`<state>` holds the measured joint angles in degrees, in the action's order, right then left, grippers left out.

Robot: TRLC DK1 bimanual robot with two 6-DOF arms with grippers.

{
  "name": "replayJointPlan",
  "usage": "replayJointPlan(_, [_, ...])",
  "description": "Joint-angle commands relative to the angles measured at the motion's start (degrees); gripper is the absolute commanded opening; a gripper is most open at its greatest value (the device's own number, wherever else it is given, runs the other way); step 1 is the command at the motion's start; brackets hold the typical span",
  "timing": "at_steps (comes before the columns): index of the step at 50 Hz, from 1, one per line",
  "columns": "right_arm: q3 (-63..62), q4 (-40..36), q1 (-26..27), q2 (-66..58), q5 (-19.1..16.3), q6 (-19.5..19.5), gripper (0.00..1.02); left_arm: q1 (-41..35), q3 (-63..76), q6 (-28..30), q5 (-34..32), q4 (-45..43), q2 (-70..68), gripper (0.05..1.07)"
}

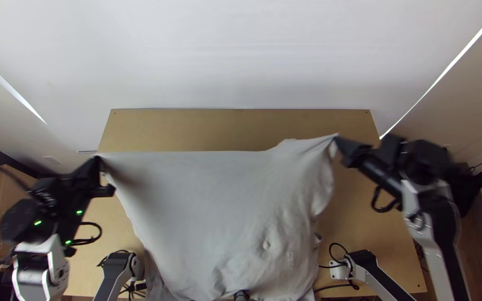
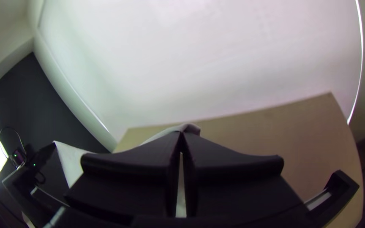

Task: Fold the t-shirt

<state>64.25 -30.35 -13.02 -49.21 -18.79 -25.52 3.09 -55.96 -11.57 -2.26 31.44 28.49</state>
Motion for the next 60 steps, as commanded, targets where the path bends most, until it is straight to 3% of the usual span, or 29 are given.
replayJointPlan(1, [-10.0, 6.7, -0.5, 0.3, 0.5, -0.7, 0.02, -0.6, 7.5, -0.7, 0.5, -4.0, -0.7, 0.08])
replayJointPlan(13, [-14.2, 17.2, 0.4, -15.9, 0.5, -0.9, 0.02, -2.9, 15.6, -0.7, -0.1, -14.7, 11.9, 0.08])
replayJointPlan(23, [-7.8, 22.8, 3.4, -30.5, 0.6, -1.2, 0.02, -5.6, 15.9, -1.0, 0.0, -27.5, 27.8, 0.08])
replayJointPlan(37, [7.1, 23.1, 8.8, -50.5, 0.7, -0.5, 0.02, -7.6, 4.1, -1.4, 0.0, -37.8, 53.2, 0.08])
replayJointPlan(60, [33.7, 18.1, 11.7, -74.8, 2.4, -0.8, 0.02, -6.6, -22.2, -2.3, 0.6, -38.2, 83.0, 0.08])
